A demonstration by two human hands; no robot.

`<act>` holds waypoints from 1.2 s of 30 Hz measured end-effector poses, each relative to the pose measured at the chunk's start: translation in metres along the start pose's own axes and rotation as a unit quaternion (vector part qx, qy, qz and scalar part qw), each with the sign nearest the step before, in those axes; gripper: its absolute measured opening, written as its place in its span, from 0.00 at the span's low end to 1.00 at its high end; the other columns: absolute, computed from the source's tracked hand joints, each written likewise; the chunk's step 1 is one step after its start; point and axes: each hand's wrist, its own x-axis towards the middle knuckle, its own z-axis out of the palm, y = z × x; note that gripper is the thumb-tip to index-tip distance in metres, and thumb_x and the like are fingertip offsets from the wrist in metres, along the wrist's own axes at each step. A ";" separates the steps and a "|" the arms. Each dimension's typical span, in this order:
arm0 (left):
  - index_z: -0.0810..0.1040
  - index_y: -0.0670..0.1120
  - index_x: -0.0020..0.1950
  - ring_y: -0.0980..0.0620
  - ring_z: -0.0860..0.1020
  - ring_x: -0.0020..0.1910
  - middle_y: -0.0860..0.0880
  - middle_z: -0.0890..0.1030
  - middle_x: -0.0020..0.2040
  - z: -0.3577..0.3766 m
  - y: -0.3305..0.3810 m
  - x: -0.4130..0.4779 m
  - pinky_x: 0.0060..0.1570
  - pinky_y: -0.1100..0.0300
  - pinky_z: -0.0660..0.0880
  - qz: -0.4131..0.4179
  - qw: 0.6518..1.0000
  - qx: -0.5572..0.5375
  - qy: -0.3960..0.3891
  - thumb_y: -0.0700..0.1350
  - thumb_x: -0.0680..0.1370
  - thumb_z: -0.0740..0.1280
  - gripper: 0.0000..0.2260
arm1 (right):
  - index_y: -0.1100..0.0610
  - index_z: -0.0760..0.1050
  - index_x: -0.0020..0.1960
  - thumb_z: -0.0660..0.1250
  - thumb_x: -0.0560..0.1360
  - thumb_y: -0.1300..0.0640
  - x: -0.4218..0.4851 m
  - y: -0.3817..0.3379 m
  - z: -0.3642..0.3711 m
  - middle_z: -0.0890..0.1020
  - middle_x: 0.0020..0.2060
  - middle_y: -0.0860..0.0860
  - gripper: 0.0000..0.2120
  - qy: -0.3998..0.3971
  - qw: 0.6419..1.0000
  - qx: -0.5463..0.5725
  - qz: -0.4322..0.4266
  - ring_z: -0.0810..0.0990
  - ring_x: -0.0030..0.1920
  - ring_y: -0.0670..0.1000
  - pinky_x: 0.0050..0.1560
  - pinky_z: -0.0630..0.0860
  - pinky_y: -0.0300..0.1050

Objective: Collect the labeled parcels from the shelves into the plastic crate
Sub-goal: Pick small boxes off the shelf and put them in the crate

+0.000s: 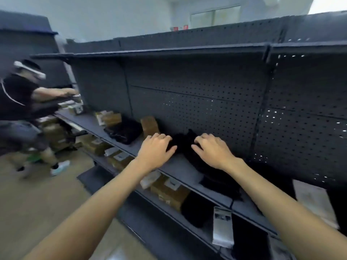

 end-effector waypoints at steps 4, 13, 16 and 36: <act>0.76 0.47 0.67 0.45 0.76 0.62 0.47 0.81 0.60 0.000 -0.096 -0.027 0.58 0.50 0.72 -0.069 0.997 0.031 -0.013 0.60 0.83 0.56 0.22 | 0.56 0.74 0.64 0.54 0.84 0.45 0.060 -0.082 0.034 0.77 0.60 0.54 0.19 -0.013 0.997 0.005 -0.070 0.75 0.60 0.58 0.60 0.72 0.56; 0.76 0.48 0.67 0.46 0.75 0.65 0.48 0.80 0.63 0.034 -0.259 -0.055 0.61 0.50 0.71 -0.178 0.983 0.029 -0.027 0.59 0.83 0.58 0.20 | 0.56 0.74 0.63 0.54 0.84 0.46 0.183 -0.213 0.112 0.77 0.59 0.54 0.18 -0.047 0.984 0.026 -0.171 0.75 0.59 0.58 0.57 0.72 0.55; 0.76 0.48 0.66 0.45 0.75 0.65 0.47 0.80 0.62 0.046 -0.319 -0.041 0.60 0.50 0.71 -0.182 0.982 0.042 -0.030 0.59 0.83 0.58 0.20 | 0.55 0.74 0.62 0.54 0.83 0.45 0.234 -0.246 0.144 0.77 0.59 0.54 0.17 -0.048 0.981 0.043 -0.181 0.75 0.58 0.57 0.56 0.72 0.54; 0.76 0.49 0.65 0.46 0.76 0.62 0.49 0.81 0.61 0.131 -0.729 0.051 0.58 0.51 0.72 -0.178 0.981 0.040 -0.070 0.61 0.83 0.56 0.20 | 0.55 0.73 0.61 0.54 0.83 0.44 0.561 -0.475 0.321 0.77 0.58 0.55 0.18 -0.078 0.979 0.005 -0.190 0.76 0.60 0.58 0.56 0.71 0.53</act>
